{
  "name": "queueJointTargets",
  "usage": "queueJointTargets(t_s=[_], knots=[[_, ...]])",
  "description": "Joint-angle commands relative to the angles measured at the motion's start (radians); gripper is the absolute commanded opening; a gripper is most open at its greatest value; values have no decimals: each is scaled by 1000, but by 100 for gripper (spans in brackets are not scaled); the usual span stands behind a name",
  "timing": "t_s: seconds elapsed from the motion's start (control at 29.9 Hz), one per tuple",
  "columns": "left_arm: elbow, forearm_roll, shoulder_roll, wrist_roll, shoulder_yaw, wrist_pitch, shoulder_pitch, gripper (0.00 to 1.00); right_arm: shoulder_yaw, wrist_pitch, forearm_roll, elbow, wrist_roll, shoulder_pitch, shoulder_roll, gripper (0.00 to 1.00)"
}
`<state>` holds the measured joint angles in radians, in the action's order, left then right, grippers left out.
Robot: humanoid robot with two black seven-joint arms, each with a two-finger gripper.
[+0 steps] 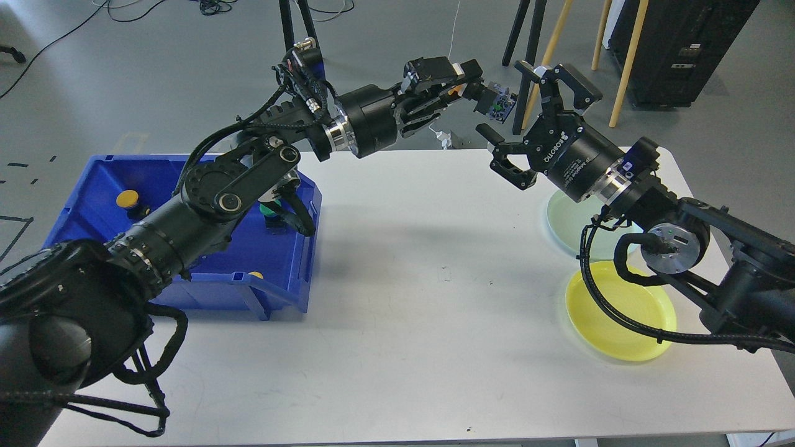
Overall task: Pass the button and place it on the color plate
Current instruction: 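Close the right gripper on the button and release it from the left gripper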
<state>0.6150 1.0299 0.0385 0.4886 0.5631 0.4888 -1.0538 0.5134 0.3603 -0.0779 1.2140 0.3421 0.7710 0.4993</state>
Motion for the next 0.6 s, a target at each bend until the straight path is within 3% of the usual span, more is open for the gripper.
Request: queueJointTargets(t_s=[0.0, 0.1, 0.13, 0.27, 0.3, 0.57], knots=[[0, -1, 0, 0, 0, 0, 0, 8, -3, 26, 0, 1, 0, 1, 1, 96], [0, -1, 0, 0, 0, 0, 0, 8, -3, 26, 1, 2, 0, -4, 5, 88], [0, -2, 0, 0, 0, 0, 0, 8, -3, 26, 1, 9, 0, -7, 10, 79], [-1, -11, 0, 0, 0, 0, 1, 8, -1, 14, -13, 32, 0, -10, 7, 12], [-1, -19, 0, 0, 0, 0, 0, 8, -1, 12, -14, 30, 0, -12, 10, 3], [-1, -37, -2, 0, 0, 0, 1, 12, 0, -17, -13, 42, 0, -16, 13, 0]])
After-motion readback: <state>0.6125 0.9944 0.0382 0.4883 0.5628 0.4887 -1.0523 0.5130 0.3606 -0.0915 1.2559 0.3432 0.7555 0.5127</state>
